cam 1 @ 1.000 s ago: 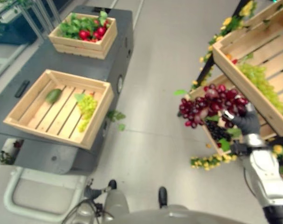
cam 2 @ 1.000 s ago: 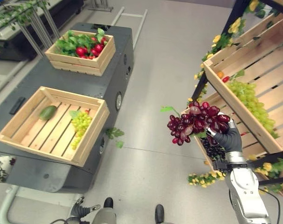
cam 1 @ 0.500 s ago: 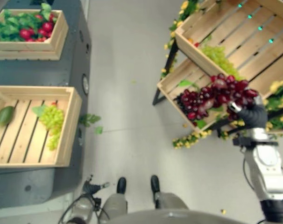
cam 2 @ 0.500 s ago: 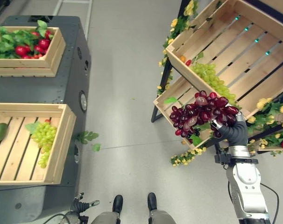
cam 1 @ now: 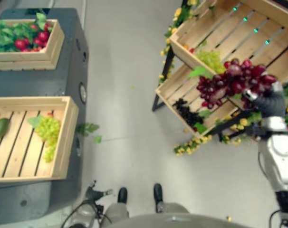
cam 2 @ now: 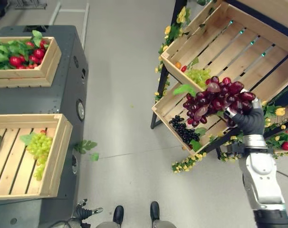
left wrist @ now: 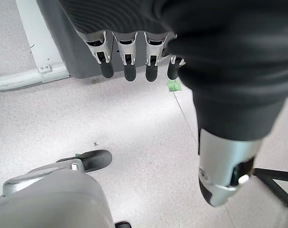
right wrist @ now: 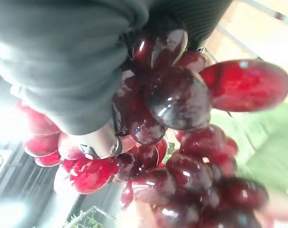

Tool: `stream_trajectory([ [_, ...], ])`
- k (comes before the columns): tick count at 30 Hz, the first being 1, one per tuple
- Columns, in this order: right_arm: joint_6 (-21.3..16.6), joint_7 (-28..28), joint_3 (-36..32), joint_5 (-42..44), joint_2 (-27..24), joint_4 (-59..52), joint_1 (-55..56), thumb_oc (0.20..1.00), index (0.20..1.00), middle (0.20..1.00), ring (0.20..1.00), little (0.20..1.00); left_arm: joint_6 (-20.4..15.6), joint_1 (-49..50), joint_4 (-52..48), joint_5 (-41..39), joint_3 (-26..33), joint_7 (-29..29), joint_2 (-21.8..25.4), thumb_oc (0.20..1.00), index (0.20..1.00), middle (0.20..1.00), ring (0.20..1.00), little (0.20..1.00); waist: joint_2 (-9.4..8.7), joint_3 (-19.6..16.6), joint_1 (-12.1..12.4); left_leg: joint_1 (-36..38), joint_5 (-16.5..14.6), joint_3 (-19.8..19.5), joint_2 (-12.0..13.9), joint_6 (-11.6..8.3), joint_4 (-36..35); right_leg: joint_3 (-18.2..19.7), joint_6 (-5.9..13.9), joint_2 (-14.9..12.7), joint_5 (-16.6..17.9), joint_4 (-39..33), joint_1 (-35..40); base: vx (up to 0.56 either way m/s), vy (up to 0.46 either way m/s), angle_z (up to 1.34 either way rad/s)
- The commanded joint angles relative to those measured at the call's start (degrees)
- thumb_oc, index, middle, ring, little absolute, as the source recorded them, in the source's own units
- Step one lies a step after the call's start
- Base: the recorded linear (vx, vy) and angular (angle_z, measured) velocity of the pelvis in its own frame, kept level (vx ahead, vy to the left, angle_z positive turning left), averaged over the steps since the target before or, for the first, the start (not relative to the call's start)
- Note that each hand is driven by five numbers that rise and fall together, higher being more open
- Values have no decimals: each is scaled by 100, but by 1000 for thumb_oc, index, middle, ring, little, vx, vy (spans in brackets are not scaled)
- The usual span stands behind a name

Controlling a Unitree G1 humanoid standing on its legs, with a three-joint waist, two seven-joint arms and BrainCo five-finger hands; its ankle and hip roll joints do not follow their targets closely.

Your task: Pick up the fruits from the basket on one side to the basket on the other side

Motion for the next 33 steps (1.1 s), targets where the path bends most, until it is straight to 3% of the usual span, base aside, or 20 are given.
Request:
stream_trajectory([
  [1, -265, -270, -539, 364, -438, 118, -649, 200, 200, 200, 200, 200, 22, -83, 332, -109, -399, -103, -34, 1000, 1000, 1000, 1000, 1000, 50, -266, 116, 34, -230, 56, -89, -42, -176, -203, 355, 55, -570, 400, -232, 50, -27, -2],
  [6, -106, -388, -291, 544, -1282, 1184, -1180, 200, 200, 200, 200, 200, 64, -53, 355, -201, -652, -207, -76, 1000, 1000, 1000, 1000, 1000, 41, -309, 141, 134, -152, 99, -4, -127, -336, -171, 351, 89, -551, 221, -94, 10, -7, -2],
  [11, 2, -492, -50, 587, -1698, 2050, -1615, 200, 200, 200, 200, 200, 105, -28, 403, -267, -737, -234, -81, 1000, 1000, 1000, 1000, 1000, 42, -319, 153, 193, -127, 126, 45, -173, -387, -157, 338, 128, -558, 157, -23, 0, 0, 0],
  [21, 506, -646, 1034, 355, -2605, 4912, -3351, 200, 200, 200, 200, 200, 173, -5, 559, -420, -949, -351, 16, 1000, 1000, 1000, 1000, 1000, 50, -339, 250, 284, -77, 95, 118, -286, -446, -228, 275, 172, -635, 95, 141, 19, -26, 4],
  [23, 787, -663, 1679, -30, -2876, 6030, -4236, 200, 200, 200, 200, 200, 190, -15, 584, -440, -1085, -374, 85, 1000, 1000, 1000, 1000, 1000, 59, -345, 322, 286, -36, 54, 137, -324, -460, -284, 263, 171, -644, 75, 164, 10, -35, 5],
  [29, 1062, -518, 3261, -1062, -3165, 7124, -5644, 200, 200, 200, 200, 200, 222, -5, 613, -366, -1119, -398, 80, 1000, 1000, 1000, 1000, 1000, 161, -335, 310, 276, 13, 27, 160, -365, -484, -356, 237, 160, -660, 70, 173, -2, -21, 10],
  [31, 1061, -517, 3293, -1059, -3163, 7133, -5677, 200, 200, 200, 200, 200, 222, -4, 613, -366, -1113, -397, 73, 1000, 1000, 1000, 1000, 1000, 169, -334, 304, 275, 13, 26, 160, -365, -484, -357, 237, 160, -660, 70, 173, 10, -13, 10],
  [32, 1184, -431, 3945, -1590, -3265, 7387, -6189, 200, 200, 200, 200, 200, 246, 6, 671, -342, -1136, -418, 101, 1000, 1000, 1000, 1000, 1000, 197, -335, 320, 277, 36, 11, 164, -382, -494, -381, 224, 158, -670, 57, 194, 15, -16, 12],
  [33, 1196, -432, 4093, -1651, -3274, 7423, -6344, 200, 200, 200, 200, 200, 246, 13, 691, -349, -1137, -411, 110, 1000, 1000, 1000, 1000, 1000, 209, -335, 323, 274, 44, 5, 161, -386, -493, -391, 217, 158, -673, 58, 194, 10, -19, 15],
])
